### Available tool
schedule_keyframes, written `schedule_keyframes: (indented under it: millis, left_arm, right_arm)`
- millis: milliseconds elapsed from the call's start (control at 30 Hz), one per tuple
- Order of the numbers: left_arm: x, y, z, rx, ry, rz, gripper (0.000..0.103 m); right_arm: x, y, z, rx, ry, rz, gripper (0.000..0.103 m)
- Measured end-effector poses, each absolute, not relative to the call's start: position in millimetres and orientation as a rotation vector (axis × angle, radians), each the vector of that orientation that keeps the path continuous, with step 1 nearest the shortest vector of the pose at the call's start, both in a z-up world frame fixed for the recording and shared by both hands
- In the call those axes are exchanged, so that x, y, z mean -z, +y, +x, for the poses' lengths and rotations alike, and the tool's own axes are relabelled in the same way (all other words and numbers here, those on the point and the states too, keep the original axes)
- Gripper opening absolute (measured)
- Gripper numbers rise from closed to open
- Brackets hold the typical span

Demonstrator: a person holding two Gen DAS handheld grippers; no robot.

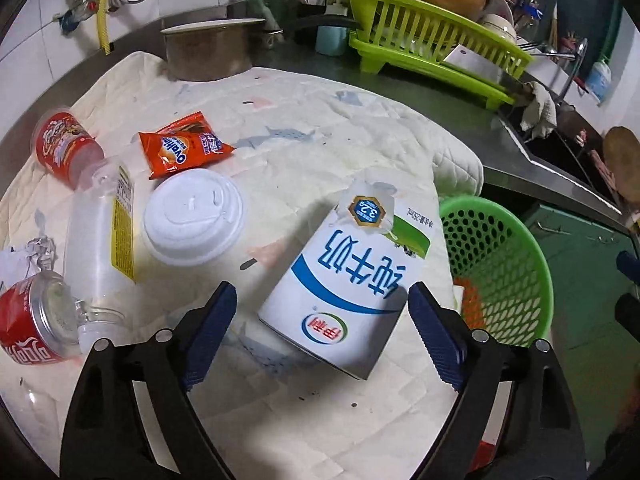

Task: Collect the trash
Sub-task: 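Grasp the white-and-blue milk carton with the left tool and lift it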

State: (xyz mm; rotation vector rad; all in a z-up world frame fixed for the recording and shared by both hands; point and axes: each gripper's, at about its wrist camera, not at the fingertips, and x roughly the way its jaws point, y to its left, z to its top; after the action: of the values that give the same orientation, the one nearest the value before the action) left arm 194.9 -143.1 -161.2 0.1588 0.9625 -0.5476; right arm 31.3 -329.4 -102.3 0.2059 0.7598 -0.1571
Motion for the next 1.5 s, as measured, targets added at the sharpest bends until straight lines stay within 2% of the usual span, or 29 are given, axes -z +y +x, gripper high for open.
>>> schedule_keyframes:
  millis: [300,733,1367,1433,1500]
  left_arm:
    - [171.3,-158.9,199.2,0.590,0.972,0.236,0.086]
    - [170.8,-149.2,188.2,0.573,0.952,0.191,0.072]
    - [106.3,-19.3,120.2,0.357,0.820,-0.012,0.066]
    - [104.0,-9.2,115.3,0.332,0.812,-0.015,0.066]
    - [102.2,1.8,110.2,0.315,0.805,-0.028,0.066]
  right_arm:
    - [100.7,-326.7,37.3,0.145,0.759,0.201,0.091]
    - [100.5,-326.5,40.2,0.132,0.760,0.192,0.091]
    - [107.4,-273.5,115.6,-0.080,0.784,0.127,0.091]
    - [110.2,-264.3,129.7,-0.115,0.793,0.134,0.089]
    - [113.4,-254.4,144.6,-0.147,0.804,0.140,0.082]
